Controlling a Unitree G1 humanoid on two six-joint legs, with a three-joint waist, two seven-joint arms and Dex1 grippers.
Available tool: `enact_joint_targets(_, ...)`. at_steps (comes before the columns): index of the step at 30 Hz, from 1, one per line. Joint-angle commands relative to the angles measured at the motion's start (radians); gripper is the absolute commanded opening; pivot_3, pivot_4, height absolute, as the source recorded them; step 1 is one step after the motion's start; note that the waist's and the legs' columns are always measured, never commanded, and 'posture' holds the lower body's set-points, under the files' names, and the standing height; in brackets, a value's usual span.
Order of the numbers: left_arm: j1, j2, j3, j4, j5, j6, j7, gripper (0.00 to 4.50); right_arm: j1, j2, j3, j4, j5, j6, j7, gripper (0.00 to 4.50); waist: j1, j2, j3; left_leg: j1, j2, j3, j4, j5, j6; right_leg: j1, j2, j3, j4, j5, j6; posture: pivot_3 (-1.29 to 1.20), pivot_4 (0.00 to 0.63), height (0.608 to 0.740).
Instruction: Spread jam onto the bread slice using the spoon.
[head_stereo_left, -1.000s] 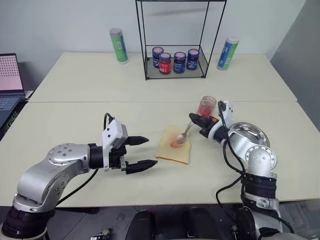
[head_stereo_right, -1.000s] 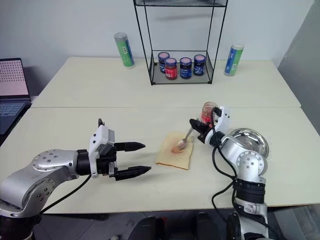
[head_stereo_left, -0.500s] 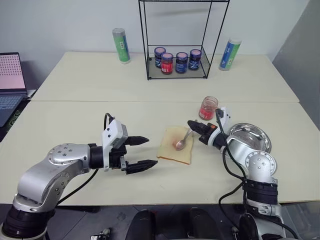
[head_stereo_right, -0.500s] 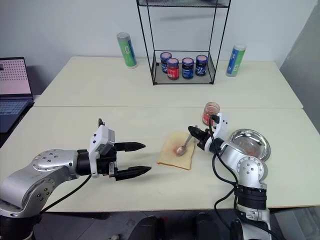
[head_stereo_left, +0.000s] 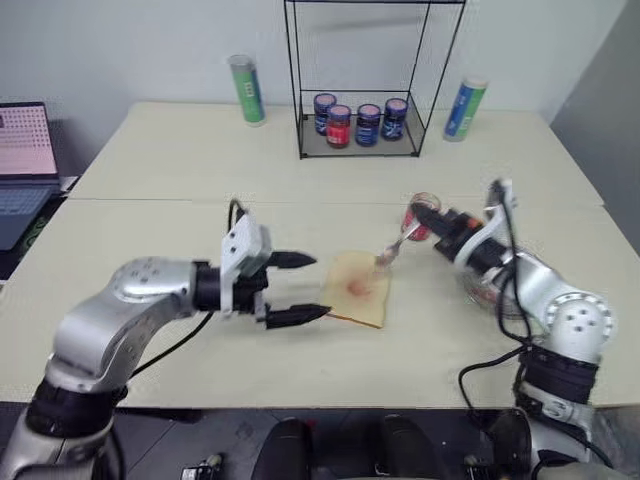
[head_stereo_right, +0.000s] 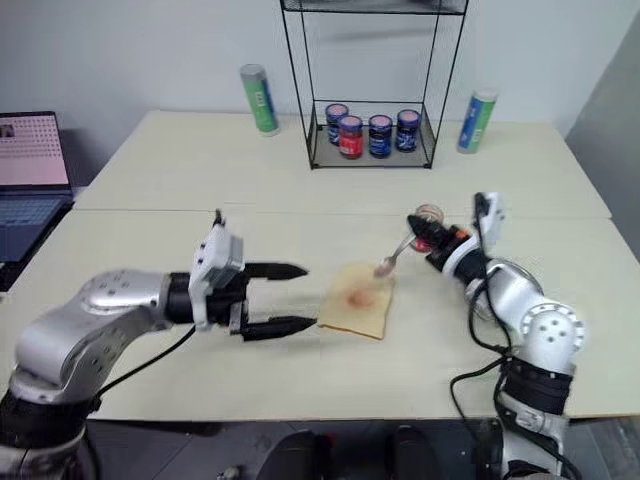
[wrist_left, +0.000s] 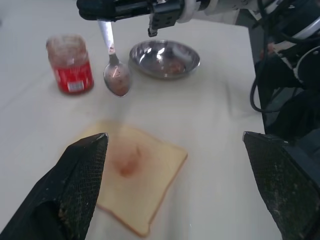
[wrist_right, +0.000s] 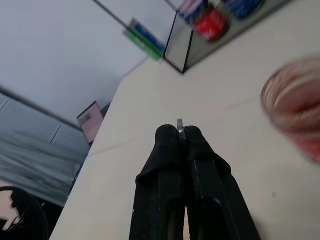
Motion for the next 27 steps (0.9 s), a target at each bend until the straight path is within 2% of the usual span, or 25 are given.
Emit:
enact_joint_targets(1, -0.116, -0.078, -0.100, 0.049, 0.079, -0.079, -0.008, 4.50, 0.045, -0.117, -0.107, -0.025, 0.008, -0.061, -0.005, 0.03, 0.011, 0.000, 0.000, 0.000, -0.001, 0.000, 0.000, 0.000, 0.000, 0.000, 0.000, 0.000, -0.001, 0.000, 0.000, 0.00, 0.150, 0.740)
enact_joint_targets(5, -0.226, -0.192, -0.217, 0.161, 0.176, -0.162, -0.023, 4.50, 0.146, -0.220, -0.183, 0.008, -0.043, -0.122, 0.055, 0.03, 0.012, 0.000, 0.000, -0.001, 0.000, 0.001, 0.000, 0.000, 0.000, 0.001, 0.000, 0.001, -0.003, 0.000, 0.001, 0.00, 0.150, 0.740)
enact_joint_targets(8, -0.275, -0.266, -0.280, 0.251, 0.241, -0.228, -0.038, 4.50, 0.232, -0.266, -0.188, 0.042, -0.125, -0.175, 0.126, 0.03, 0.011, 0.000, 0.000, 0.000, 0.000, 0.000, 0.000, 0.000, 0.000, 0.001, 0.001, 0.001, -0.002, 0.000, 0.001, 0.00, 0.150, 0.740)
enact_joint_targets(15, -0.305, -0.390, -0.338, 0.399, 0.315, -0.321, -0.060, 4.50, 0.274, -0.247, -0.173, 0.193, -0.214, -0.290, 0.270, 0.03, -0.010, 0.001, 0.000, 0.002, 0.002, 0.000, 0.000, 0.000, 0.000, 0.001, 0.003, 0.002, 0.001, -0.001, 0.002, 0.00, 0.150, 0.740)
enact_joint_targets(21, -0.307, -0.451, -0.339, 0.428, 0.340, -0.329, -0.060, 4.50, 0.240, -0.259, -0.177, 0.412, -0.256, -0.349, 0.408, 0.03, -0.011, 0.001, 0.000, 0.001, 0.001, 0.001, 0.000, 0.000, 0.000, 0.001, 0.003, 0.002, 0.000, 0.000, 0.002, 0.00, 0.150, 0.740)
enact_joint_targets(27, -0.286, -0.452, -0.323, 0.403, 0.344, -0.314, -0.057, 4.50, 0.199, -0.272, -0.196, 0.562, -0.256, -0.367, 0.491, 0.03, -0.011, 0.002, 0.000, 0.001, 0.001, 0.000, 0.000, 0.000, 0.000, 0.001, 0.003, 0.002, 0.001, 0.000, 0.001, 0.00, 0.150, 0.740)
